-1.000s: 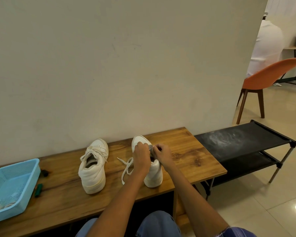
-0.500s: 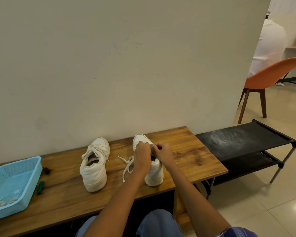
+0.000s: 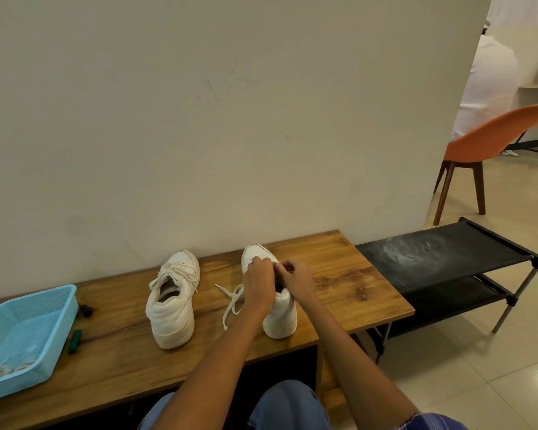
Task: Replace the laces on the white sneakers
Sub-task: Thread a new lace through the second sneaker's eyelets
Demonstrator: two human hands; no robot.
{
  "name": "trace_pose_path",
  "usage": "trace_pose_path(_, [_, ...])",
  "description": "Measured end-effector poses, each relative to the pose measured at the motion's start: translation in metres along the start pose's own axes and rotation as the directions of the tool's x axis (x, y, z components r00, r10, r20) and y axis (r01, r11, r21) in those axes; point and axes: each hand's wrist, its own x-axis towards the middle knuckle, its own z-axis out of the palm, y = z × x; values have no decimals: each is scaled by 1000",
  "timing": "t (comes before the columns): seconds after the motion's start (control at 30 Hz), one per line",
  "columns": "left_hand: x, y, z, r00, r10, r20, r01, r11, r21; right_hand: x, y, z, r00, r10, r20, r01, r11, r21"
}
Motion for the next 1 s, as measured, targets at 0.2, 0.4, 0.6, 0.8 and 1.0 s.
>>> trace_pose_path(0.2, [0, -4, 5, 998, -47, -50, 43, 995, -90, 0, -3, -5, 985, 142, 97, -160, 963, 214])
trace_pose_path(0.4, [0, -8, 11, 986, -149, -79, 142, 986, -89, 15, -10, -11, 934, 321, 156, -355, 884, 305])
trace_pose_path(0.6, [-3, -8, 13, 960, -228, -161, 197, 962, -187, 51, -34, -57, 850, 521, 80, -305, 363, 880])
trace_pose_path(0.8, [-2, -9, 14, 958, -260, -116, 231, 948, -220, 33, -31, -53, 925, 187, 332, -156, 981, -117])
trace_pose_path(1.0, [-3, -9, 13, 955, -280, -103, 252, 941, -225, 32, -32, -52, 964, 92, 251, -56, 988, -147])
